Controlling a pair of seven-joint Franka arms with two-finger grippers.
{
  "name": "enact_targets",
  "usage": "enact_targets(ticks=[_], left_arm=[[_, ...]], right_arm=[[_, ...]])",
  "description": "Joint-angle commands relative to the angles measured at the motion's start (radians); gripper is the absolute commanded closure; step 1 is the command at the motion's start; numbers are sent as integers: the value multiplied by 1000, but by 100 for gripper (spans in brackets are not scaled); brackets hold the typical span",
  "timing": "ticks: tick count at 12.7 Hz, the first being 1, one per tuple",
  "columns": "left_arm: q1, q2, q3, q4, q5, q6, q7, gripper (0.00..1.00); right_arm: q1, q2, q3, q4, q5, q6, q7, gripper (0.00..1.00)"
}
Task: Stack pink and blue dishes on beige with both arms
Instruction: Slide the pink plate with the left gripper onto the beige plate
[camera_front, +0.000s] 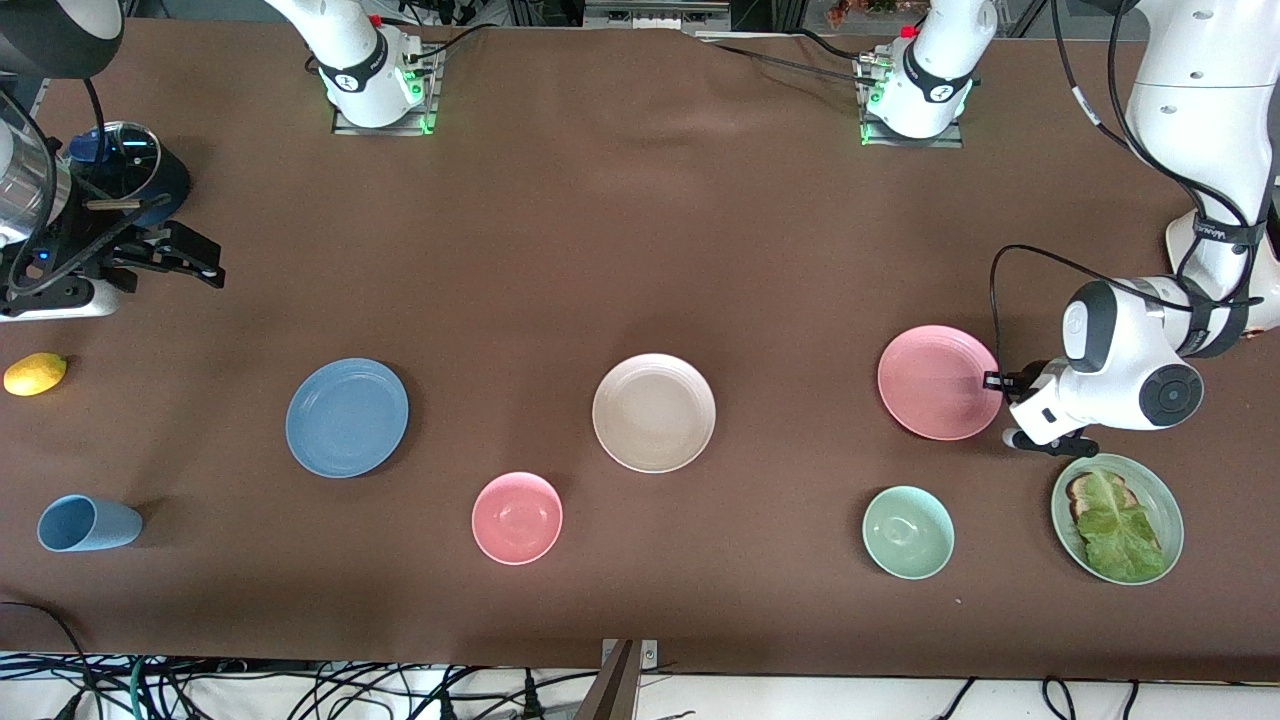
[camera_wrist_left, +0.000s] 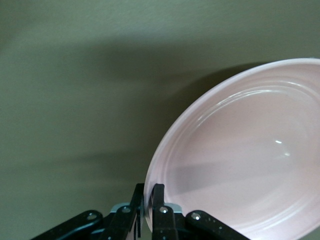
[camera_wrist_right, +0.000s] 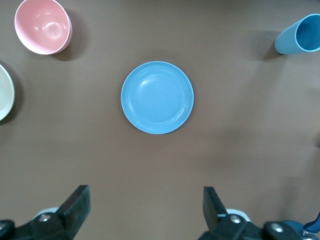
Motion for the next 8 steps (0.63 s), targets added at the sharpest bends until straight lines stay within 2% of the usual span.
enact_targets(ticks=[1,4,6,8], left_arm=[[-19,-41,-38,61,5,-148,-57,100],[-16,-81,-105,92,-36,-227,-123,100],[-22,-93,-137,170,-117,-332,-181,100],[-37,-92,-194,223,-131,-353,-316,100]], right_arm=[[-5,-16,3,-6,15,-13,13,0],[-5,-18,5,-6,15,-13,13,0],[-5,-18,5,-6,15,-13,13,0],[-5,-18,6,-6,15,-13,13,0]])
